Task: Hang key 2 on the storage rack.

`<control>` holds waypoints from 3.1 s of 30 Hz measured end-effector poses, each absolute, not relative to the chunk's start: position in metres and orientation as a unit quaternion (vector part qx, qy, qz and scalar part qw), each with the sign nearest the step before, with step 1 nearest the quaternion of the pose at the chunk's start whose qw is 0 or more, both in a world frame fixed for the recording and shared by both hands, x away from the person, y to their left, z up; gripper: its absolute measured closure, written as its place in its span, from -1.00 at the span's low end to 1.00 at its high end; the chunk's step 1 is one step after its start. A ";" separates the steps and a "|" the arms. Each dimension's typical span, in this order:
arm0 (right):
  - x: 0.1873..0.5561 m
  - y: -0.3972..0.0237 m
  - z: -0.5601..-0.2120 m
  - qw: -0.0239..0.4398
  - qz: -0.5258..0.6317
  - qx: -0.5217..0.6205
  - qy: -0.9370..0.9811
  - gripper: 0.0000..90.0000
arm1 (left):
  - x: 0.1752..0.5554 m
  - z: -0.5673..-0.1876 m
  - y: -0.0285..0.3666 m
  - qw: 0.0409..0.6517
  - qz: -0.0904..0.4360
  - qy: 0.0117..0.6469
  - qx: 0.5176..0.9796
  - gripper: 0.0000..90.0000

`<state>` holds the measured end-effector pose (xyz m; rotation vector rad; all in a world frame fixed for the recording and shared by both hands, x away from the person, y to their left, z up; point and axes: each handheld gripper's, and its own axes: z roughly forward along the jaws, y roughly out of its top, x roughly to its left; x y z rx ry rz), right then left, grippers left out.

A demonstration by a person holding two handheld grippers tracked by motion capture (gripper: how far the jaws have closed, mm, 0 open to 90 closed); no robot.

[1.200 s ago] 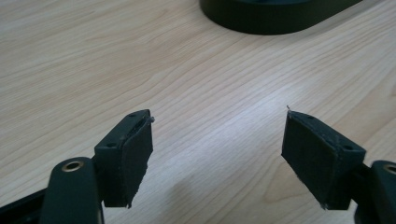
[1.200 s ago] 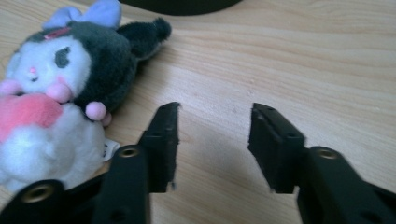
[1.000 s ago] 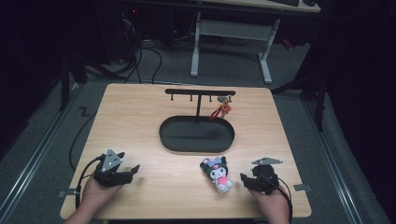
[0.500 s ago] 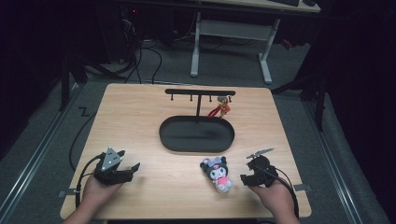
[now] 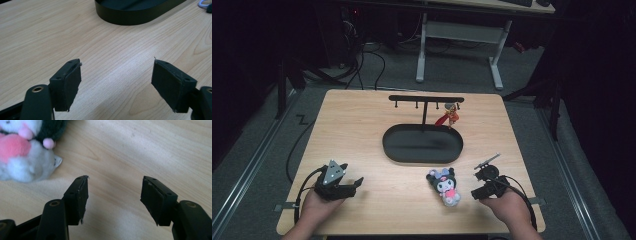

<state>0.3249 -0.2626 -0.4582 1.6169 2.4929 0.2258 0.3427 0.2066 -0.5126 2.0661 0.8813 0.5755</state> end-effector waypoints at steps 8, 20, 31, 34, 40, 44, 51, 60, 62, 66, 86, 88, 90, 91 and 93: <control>0.322 -0.253 -0.450 0.054 0.044 0.523 0.850 -0.28 | 0.345 -0.514 0.204 0.398 0.224 0.344 0.821 -0.46; 0.316 -0.224 -0.429 0.037 0.061 0.515 0.854 -0.58 | 0.346 -0.514 0.201 0.401 0.221 0.336 0.823 -0.46; 0.318 -0.194 -0.435 0.020 0.075 0.502 0.861 -0.64 | 0.345 -0.514 0.203 0.400 0.219 0.336 0.824 -0.47; 0.321 -0.188 -0.442 0.015 0.072 0.499 0.863 -0.64 | 0.345 -0.514 0.203 0.399 0.219 0.336 0.825 -0.47; 0.327 -0.180 -0.458 0.004 0.063 0.501 0.863 -0.61 | 0.345 -0.514 0.203 0.398 0.219 0.334 0.826 -0.47; 0.331 -0.178 -0.468 0.000 0.061 0.503 0.862 -0.58 | 0.345 -0.514 0.203 0.398 0.219 0.332 0.827 -0.47; 0.335 -0.178 -0.480 -0.002 0.060 0.505 0.861 -0.52 | 0.345 -0.514 0.202 0.398 0.217 0.328 0.829 -0.47; 0.337 -0.176 -0.488 0.005 0.058 0.502 0.863 -0.30 | 0.345 -0.514 0.201 0.397 0.217 0.328 0.829 -0.47; 0.338 -0.176 -0.488 0.004 0.060 0.500 0.864 -0.25 | 0.345 -0.514 0.202 0.397 0.217 0.328 0.829 -0.47; 0.338 -0.175 -0.488 0.007 0.060 0.497 0.866 -0.16 | 0.345 -0.514 0.202 0.398 0.217 0.328 0.829 -0.47; 0.335 -0.180 -0.466 0.021 0.077 0.490 0.868 0.07 | 0.345 -0.514 0.202 0.398 0.215 0.328 0.829 -0.47; 0.335 -0.180 -0.465 0.018 0.079 0.493 0.866 0.07 | 0.345 -0.514 0.201 0.400 0.215 0.328 0.828 -0.47; 0.335 -0.180 -0.465 0.017 0.083 0.491 0.867 0.07 | 0.345 -0.514 0.202 0.400 0.215 0.328 0.828 -0.47; 0.335 -0.180 -0.464 0.017 0.082 0.491 0.867 0.08 | 0.345 -0.514 0.202 0.399 0.214 0.329 0.828 -0.47; 0.335 -0.181 -0.463 0.016 0.085 0.491 0.867 0.08 | 0.345 -0.514 0.202 0.400 0.214 0.329 0.828 -0.47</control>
